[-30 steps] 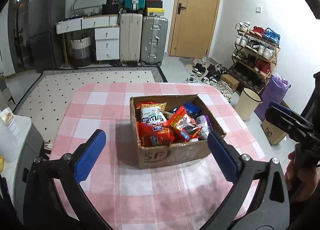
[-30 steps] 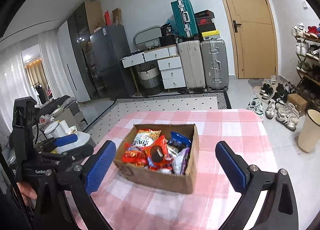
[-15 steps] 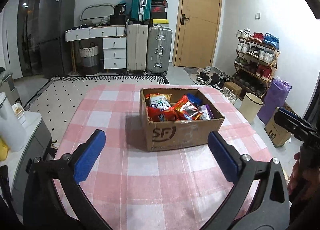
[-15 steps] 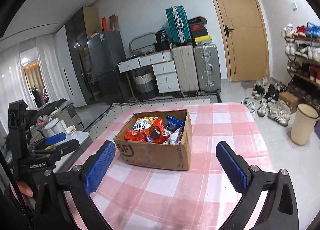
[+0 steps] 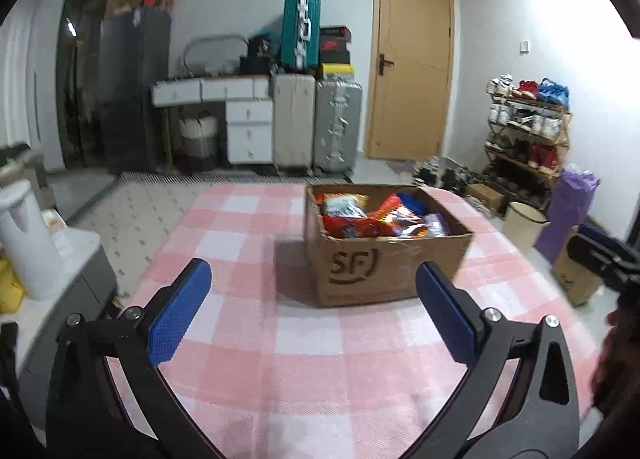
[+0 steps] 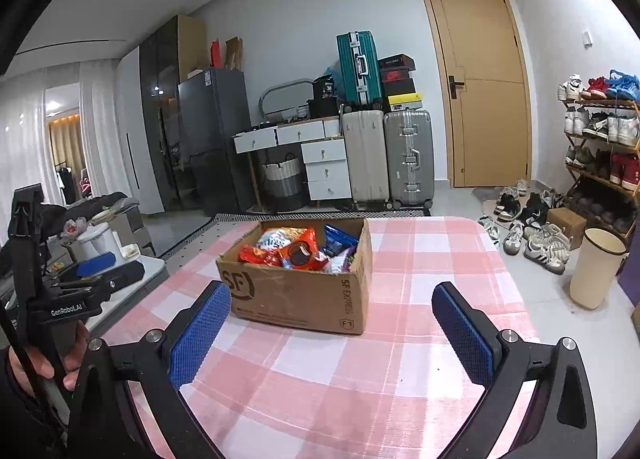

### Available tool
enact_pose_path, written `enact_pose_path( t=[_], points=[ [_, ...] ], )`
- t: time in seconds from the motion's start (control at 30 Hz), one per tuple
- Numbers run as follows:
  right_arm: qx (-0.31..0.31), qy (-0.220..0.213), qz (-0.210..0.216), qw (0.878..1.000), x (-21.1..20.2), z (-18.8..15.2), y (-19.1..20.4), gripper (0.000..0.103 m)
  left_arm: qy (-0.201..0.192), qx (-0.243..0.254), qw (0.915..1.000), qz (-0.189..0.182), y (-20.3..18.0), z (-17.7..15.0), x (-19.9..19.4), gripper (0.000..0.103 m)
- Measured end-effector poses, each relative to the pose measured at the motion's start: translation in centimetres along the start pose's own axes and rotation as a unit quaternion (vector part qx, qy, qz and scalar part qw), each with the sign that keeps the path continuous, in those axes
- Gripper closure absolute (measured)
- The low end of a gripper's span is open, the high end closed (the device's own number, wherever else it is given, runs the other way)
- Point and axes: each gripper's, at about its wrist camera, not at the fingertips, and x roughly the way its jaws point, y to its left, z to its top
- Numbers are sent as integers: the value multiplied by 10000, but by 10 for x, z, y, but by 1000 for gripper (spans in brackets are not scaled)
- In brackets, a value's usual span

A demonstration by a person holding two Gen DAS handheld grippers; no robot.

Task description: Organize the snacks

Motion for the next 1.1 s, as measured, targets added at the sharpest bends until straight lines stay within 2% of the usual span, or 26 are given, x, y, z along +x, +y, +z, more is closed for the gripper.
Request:
enact_pose_path(
  t=[0.2,0.6,0.73,0.9,1.1],
  points=[
    [-59,-17,-22,10000,17,-16,-7,1,-268,56,9996,121,0,-17,15,1],
    [102,44,-182,9998,51,-41,-22,1,-116,-39,9998,134,4,-43,54,1],
    [29,-92,-227,9997,53,-49,-21,1,-47,-74,9999,112,5,-50,66,1],
    [-342,-422,-553,9970,53,-59,-15,1,-180,-6,9998,102,3,-57,73,1],
    [-447,-379,-589,9965,58,-61,-12,1,-243,25,9996,160,-1,-61,84,1]
  ],
)
